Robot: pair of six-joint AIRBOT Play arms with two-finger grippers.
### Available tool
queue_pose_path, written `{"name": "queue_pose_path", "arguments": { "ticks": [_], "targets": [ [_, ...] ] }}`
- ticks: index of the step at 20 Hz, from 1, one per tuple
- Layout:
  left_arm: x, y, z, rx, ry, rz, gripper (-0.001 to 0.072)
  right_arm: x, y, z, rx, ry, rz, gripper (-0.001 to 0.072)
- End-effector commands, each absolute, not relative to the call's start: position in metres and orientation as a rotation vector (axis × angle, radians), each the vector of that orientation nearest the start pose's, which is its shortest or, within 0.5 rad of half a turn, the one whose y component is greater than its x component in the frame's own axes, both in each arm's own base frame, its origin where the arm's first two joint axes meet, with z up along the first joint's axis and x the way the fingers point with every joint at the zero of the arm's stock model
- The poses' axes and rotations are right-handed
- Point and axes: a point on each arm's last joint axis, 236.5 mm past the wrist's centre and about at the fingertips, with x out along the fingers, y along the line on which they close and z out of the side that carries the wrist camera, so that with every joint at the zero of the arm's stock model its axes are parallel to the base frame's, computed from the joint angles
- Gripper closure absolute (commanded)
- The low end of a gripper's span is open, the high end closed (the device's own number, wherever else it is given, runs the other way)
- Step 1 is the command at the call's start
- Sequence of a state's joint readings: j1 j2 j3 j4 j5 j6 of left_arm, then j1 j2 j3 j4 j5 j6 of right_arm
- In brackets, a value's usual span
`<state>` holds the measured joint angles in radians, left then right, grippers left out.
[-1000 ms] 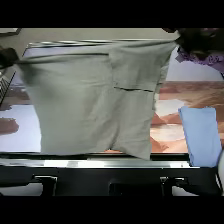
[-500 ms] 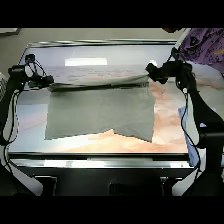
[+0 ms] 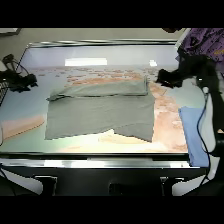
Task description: Fold the clothes and pants, and hang the long-sleeved shirts on hangers.
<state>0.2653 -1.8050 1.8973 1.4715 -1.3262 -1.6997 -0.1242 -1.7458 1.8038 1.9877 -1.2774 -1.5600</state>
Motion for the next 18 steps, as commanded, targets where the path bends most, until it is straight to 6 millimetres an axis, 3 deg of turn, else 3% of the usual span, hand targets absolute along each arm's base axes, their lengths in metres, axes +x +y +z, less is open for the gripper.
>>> {"name": "queue_pose_path", "arguments": {
  "ticks": [1, 4, 5, 7, 11, 18],
  "targets": [
    [0.453, 0.129, 0.031, -0.506, 1.284, 0.214, 0.0264, 0.442, -0.002, 0.039, 0.496, 1.314, 0.283, 0.0331],
    [0.395, 0.128, 0.007, -0.629, 1.365, 0.242, 0.0264, 0.376, -0.007, -0.011, 0.654, 1.418, 0.242, 0.0331],
    [0.381, 0.126, -0.001, -0.648, 1.391, 0.253, 0.0264, 0.357, 0.002, -0.030, 0.682, 1.460, 0.246, 0.0331],
    [0.363, 0.120, -0.014, -0.667, 1.426, 0.262, 0.0265, 0.339, 0.028, -0.053, 0.765, 1.478, 0.305, 0.0331],
    [0.363, 0.116, -0.022, -0.662, 1.436, 0.259, 0.0264, 0.328, 0.046, -0.085, 0.771, 1.464, 0.308, 0.0331],
    [0.366, 0.115, -0.023, -0.655, 1.430, 0.256, 0.0264, 0.342, 0.064, -0.110, 0.759, 1.444, 0.326, 0.0334]
  ]
}}
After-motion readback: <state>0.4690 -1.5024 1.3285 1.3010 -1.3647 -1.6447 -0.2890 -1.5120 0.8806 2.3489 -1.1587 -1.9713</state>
